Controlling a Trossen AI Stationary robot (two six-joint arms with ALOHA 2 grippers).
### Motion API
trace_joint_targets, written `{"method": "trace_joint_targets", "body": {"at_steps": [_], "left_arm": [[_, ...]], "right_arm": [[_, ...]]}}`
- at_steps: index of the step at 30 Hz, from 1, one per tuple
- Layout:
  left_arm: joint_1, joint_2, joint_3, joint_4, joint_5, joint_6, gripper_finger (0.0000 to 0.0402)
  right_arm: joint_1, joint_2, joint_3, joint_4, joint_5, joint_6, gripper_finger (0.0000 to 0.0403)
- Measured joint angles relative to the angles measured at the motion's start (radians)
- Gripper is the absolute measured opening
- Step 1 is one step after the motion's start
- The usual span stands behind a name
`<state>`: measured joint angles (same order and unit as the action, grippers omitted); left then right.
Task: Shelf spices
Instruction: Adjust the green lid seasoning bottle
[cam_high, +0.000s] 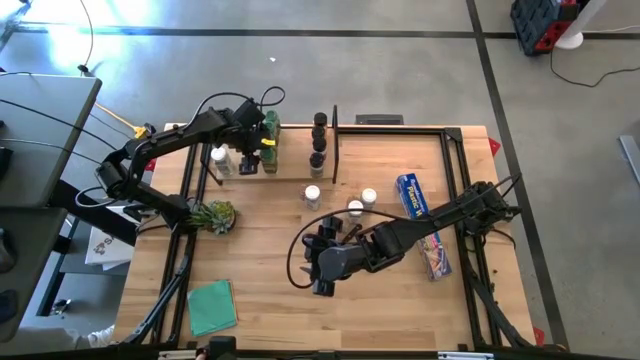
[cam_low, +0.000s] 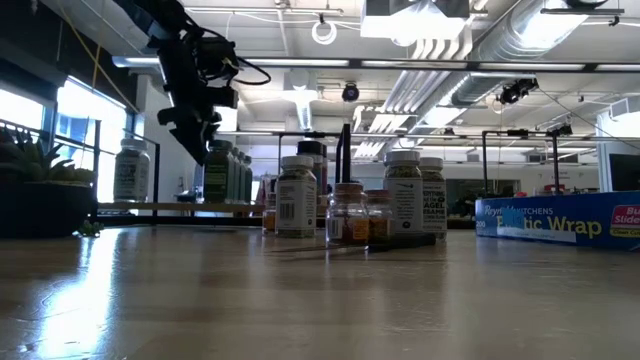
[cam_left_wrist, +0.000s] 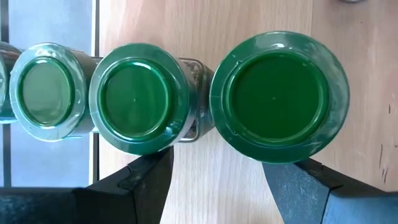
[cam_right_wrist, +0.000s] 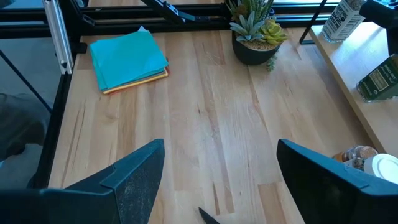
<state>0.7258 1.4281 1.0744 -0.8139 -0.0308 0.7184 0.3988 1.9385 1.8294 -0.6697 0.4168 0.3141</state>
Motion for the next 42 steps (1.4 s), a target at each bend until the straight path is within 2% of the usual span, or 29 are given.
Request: {"method": "trace_joint_targets", "body": {"at_steps": [11,20,26,30,35,39,42], "left_arm": [[0.001,0.0,0.01,-0.051,-0.031,0.0,0.0239],[0.093,-0.005,0.153,-0.163,-0.111,0.057,0.0239],[0.151,-0.042,0.242,-0.219,-0.117,0.042,0.0239],[0.143,-0.128,0.346,-0.232,-0.079,0.005,0.0239],[0.168,-0.216,0.363,-0.225,-0.055,-0.005,0.0239],[0.229,-0.206,0.363,-0.229,0.001,-0.066,0.0239],[0.244,-0.155,0.361,-0.229,0.04,-0.045,0.0238]], "right_arm": [[0.0,0.0,0.0,0.0,-0.012,0.021,0.0306],[-0.01,-0.001,0.031,-0.009,-0.031,-0.041,0.0306],[-0.122,-0.006,0.058,-0.124,-0.026,-0.069,0.0305],[-0.219,-0.005,0.044,-0.148,-0.028,-0.095,0.0304],[-0.309,0.007,0.038,-0.159,-0.057,-0.053,0.0304],[-0.336,0.02,0.038,-0.157,-0.059,-0.038,0.0304],[-0.337,0.037,0.038,-0.155,-0.085,-0.035,0.0304]]}}
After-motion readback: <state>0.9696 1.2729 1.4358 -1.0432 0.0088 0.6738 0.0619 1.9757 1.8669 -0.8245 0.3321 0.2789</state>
